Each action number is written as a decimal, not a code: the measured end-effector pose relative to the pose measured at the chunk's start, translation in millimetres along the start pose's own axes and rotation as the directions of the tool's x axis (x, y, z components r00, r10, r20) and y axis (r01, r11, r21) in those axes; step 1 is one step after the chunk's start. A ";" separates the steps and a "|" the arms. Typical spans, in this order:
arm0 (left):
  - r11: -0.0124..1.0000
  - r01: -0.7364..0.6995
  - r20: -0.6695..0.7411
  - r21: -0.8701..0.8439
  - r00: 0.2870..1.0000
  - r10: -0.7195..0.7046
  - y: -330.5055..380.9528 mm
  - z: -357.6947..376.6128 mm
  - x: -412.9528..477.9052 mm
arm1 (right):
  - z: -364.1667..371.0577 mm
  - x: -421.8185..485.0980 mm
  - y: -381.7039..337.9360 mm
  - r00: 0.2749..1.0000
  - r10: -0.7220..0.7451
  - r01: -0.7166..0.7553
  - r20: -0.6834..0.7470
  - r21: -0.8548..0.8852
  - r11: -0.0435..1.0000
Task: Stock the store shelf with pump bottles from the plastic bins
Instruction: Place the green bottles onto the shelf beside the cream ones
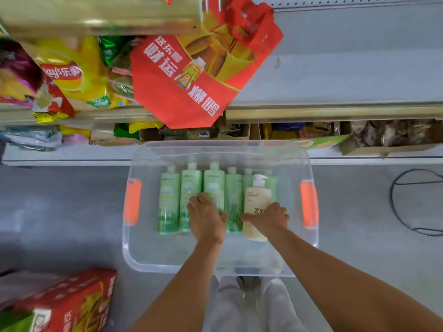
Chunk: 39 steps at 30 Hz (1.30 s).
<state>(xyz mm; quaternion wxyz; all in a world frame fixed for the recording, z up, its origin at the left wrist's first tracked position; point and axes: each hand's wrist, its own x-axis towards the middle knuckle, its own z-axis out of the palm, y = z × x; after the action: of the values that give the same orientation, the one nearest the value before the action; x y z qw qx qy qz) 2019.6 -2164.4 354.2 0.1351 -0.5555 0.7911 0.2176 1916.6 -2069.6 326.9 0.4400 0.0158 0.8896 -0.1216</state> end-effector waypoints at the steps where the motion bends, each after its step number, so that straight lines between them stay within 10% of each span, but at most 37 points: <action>1: 1.000 -0.013 -0.015 -0.010 1.000 0.013 -0.2 2.9 -3.8 | 4.4 -0.1 0.1 1.000 0.001 0.000 -0.011 0.037 0.999; 19: 0.980 -0.023 -0.104 -0.198 0.995 0.002 1.5 8.7 2.1 | 7.9 -7.6 14.5 0.993 -0.108 0.099 0.051 0.152 0.983; 26: 0.997 0.045 -0.009 -0.056 0.999 -0.045 8.4 3.4 15.1 | 6.1 -9.3 16.1 0.994 -0.088 0.074 0.063 0.191 0.979; 39: 0.881 0.128 0.325 -0.455 0.945 0.030 1.4 -39.1 14.1 | -29.9 -49.5 11.9 0.985 -0.166 0.143 0.045 0.329 0.933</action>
<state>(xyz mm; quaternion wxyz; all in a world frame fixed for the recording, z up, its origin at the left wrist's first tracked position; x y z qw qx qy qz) 2014.6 -2194.8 382.0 0.1294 -0.5485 0.6673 0.4870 1925.2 -2047.3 380.9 0.4521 0.0137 0.8394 -0.3012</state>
